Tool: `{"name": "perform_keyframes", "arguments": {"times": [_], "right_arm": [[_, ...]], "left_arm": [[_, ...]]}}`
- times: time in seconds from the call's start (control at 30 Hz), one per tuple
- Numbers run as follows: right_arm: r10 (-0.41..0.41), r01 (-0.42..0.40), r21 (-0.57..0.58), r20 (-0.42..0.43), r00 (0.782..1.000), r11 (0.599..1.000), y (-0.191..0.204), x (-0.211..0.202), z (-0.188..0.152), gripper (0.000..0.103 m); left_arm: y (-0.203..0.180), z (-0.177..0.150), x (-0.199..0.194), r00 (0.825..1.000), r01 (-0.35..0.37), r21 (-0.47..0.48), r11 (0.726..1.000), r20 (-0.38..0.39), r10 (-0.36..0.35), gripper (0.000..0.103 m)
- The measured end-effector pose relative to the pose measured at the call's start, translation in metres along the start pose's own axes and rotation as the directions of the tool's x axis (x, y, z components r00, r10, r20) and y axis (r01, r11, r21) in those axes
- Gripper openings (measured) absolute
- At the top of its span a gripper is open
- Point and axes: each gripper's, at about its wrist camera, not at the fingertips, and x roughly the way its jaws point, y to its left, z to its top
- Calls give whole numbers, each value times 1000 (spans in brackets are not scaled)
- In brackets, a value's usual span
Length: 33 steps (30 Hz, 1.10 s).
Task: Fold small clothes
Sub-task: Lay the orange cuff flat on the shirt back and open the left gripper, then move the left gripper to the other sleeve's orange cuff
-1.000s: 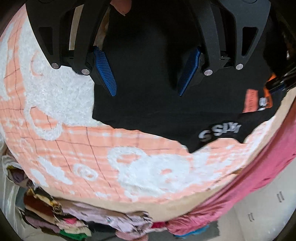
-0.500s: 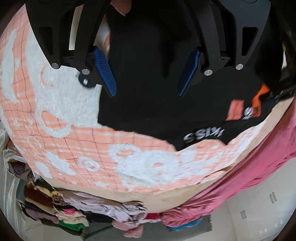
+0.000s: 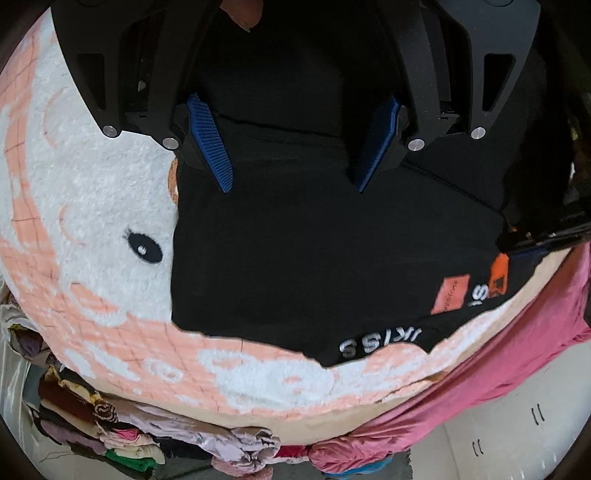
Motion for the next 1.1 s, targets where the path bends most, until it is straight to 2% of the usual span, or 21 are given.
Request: {"name": "perform_keyframes", "arguments": {"times": [0.1,0.2,0.27,0.47,0.93,1.1], "right_arm": [[3,-3,-5,9,1000,1000,1,-4,1,62],[7,-7,-11,14,1000,1000,1,-8,1,62],[13,-13,-9,21,1000,1000,1,-11,1,62],[30,-29,-11,55,998,1000,0,-24,4,70],[46,-39,-59,120,992,998,15,-43,9,86],[46,-35,-80,145,988,996,23,-49,9,92]], "left_arm": [[-1,0,-3,1000,6,-1,1000,7,-6,44],[-3,0,-7,1000,18,2,1000,17,-18,53],[-5,0,-8,1000,14,8,1000,24,-14,55],[-5,0,-15,999,3,6,1000,42,-4,64],[5,-4,-47,993,-26,-38,999,116,30,94],[12,-13,-64,986,-57,-64,996,155,67,98]]}}
